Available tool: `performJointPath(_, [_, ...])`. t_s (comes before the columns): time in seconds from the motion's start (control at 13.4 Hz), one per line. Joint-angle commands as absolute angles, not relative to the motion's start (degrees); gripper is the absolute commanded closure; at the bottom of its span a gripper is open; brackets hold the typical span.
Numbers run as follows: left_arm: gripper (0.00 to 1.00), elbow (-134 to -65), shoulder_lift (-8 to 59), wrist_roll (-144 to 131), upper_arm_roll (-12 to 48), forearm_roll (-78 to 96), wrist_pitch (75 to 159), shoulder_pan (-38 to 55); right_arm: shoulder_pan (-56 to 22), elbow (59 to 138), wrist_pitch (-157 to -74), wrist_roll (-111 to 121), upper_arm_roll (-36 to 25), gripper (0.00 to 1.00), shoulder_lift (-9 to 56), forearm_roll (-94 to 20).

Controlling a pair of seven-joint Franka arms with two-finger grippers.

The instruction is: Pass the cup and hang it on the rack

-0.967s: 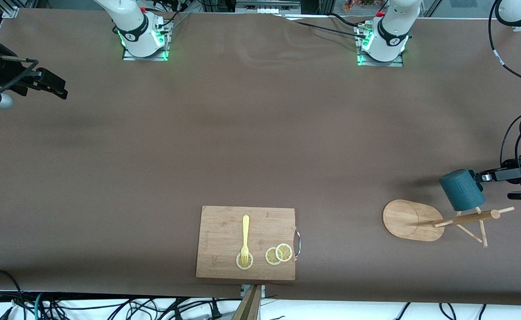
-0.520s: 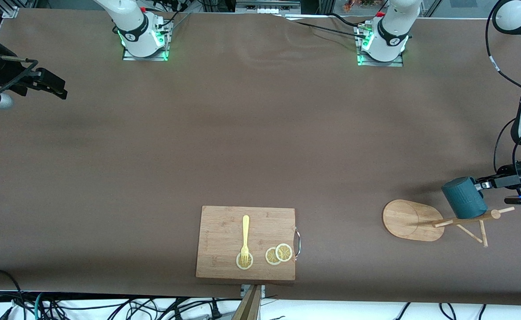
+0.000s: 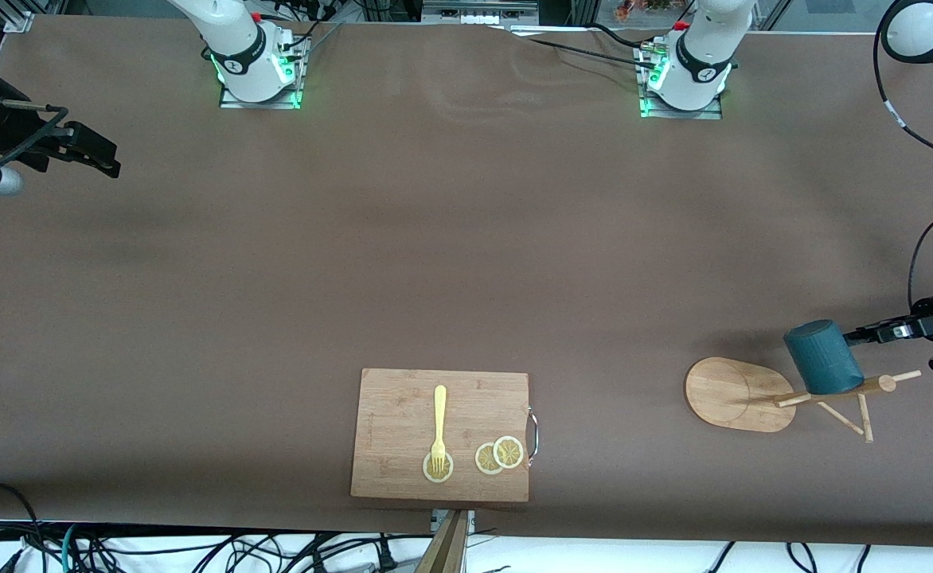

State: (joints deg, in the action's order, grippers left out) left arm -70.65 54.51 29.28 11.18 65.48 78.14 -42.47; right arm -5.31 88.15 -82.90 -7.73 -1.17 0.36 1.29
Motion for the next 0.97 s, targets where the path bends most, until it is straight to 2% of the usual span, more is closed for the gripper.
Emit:
performJointPath(0.0, [0.0,-67.2,52.9,27.3,9.9,57.5,73.4,-42.7,-5.4,87.3,-82.4,-7.8,-1.1,0.0,0.5,1.9])
performJointPath(0.45, [0.0,-67.6,42.2,24.9,11.2,35.9,72.2,-41.1,-5.4,87.3,-82.4,-7.8,-1.1,0.0,0.5,1.9])
performJointPath(0.89, [0.0,-67.9,30.0,12.1,11.3,13.4,72.9,-24.6,-5.3,87.3,-82.4,-7.9,-1.1,0.0,0.5,1.8])
